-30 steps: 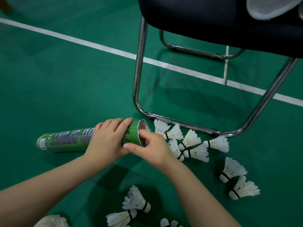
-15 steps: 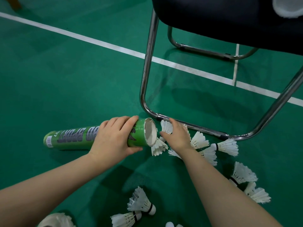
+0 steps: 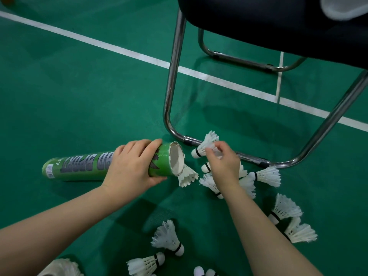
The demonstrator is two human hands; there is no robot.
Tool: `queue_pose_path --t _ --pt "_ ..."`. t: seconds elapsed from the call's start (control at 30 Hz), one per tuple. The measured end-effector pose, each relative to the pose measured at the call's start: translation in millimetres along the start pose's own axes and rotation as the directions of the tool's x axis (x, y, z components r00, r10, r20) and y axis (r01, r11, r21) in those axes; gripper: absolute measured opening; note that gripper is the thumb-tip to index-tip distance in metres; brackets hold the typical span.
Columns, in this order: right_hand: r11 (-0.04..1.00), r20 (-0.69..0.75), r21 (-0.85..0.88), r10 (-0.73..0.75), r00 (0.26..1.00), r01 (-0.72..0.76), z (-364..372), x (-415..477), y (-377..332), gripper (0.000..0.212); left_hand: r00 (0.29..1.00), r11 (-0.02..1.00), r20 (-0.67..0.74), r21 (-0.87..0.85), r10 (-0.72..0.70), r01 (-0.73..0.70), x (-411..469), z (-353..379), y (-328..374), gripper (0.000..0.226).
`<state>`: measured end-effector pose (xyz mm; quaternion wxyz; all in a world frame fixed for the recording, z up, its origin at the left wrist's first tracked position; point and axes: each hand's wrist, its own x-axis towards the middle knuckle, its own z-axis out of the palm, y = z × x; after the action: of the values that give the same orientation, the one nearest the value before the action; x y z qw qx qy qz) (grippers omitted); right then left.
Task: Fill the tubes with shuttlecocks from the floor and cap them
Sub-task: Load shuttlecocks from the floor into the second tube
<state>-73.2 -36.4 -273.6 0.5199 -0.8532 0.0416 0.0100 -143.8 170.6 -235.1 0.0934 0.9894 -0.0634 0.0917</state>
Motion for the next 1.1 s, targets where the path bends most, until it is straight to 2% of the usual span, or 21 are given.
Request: queue_pose_path --t 0.1,0.17,0.33,0.5,0.6,0.7,0.77,0.87,0.93,1.0,1.03,1.1 --pt "0.946 -0.129 0.322 0.012 0.992 0.03 -16.9 -13.0 -21.9 0.019 1.0 1.0 -0.01 -0.009 -0.023 0.023 2.8 -3.2 1.0 0.087" --pt "0.924 -0.122 0.371 -0.049 0.991 0.092 -21.9 -23.2 -37.7 0.018 0.999 0.999 -0.025 -0.025 -0.034 0.034 4.7 -5.8 3.4 0.086" --pt "0.938 0.068 0.23 -0.28 0.958 0.258 -12.7 -51.0 -57.2 0.008 0.999 0.999 -0.042 -0.041 -0.027 0.025 3.9 -10.4 12.1 0.089" --pt "0.91 0.344 0.093 -0.409 0.845 0.403 -5.2 -61.5 -60.5 0.018 0.998 0.999 -0.061 -0.052 -0.017 0.014 -1.2 -14.7 14.0 0.083" --pt "0.909 0.509 0.034 -0.374 0.775 0.416 -12.2 -62.7 -65.5 0.041 0.998 0.998 -0.057 -0.06 0.0 -0.003 -5.1 -16.5 13.9 0.075" --pt "0.919 0.617 -0.021 -0.299 0.728 0.394 -17.9 -63.2 -68.9 0.054 0.999 0.998 -0.046 -0.063 0.011 -0.013 -6.5 -16.5 14.3 0.077" --pt "0.922 0.678 -0.065 -0.24 0.695 0.382 -15.6 -64.4 -70.1 0.057 0.999 0.997 -0.034 -0.07 0.021 -0.024 -7.3 -15.3 16.2 0.08" --pt "0.946 0.744 -0.11 -0.125 0.657 0.305 -6.7 -66.7 -71.0 0.048 0.998 0.996 -0.026 -0.071 0.059 -0.06 -12.1 -12.7 20.0 0.08" --pt "0.954 0.744 -0.141 -0.075 0.664 0.266 -2.8 -68.2 -71.9 0.048 0.996 0.994 -0.034 -0.065 0.088 -0.09 -15.4 -13.6 21.7 0.073" --pt "0.941 0.702 -0.156 -0.109 0.704 0.301 -2.2 -67.4 -72.9 0.045 0.995 0.993 -0.045 -0.077 0.088 -0.091 -14.7 -15.2 21.5 0.067" --pt "0.945 0.663 -0.115 -0.157 0.732 0.306 -3.0 -67.7 -74.7 0.041 0.996 0.993 -0.047 -0.086 0.079 -0.083 -12.7 -16.0 21.0 0.067" --pt "0.972 0.529 0.092 -0.231 0.816 0.216 -8.3 -67.5 -79.0 0.026 0.997 0.994 -0.045 -0.088 0.057 -0.061 -8.7 -17.0 20.0 0.072"
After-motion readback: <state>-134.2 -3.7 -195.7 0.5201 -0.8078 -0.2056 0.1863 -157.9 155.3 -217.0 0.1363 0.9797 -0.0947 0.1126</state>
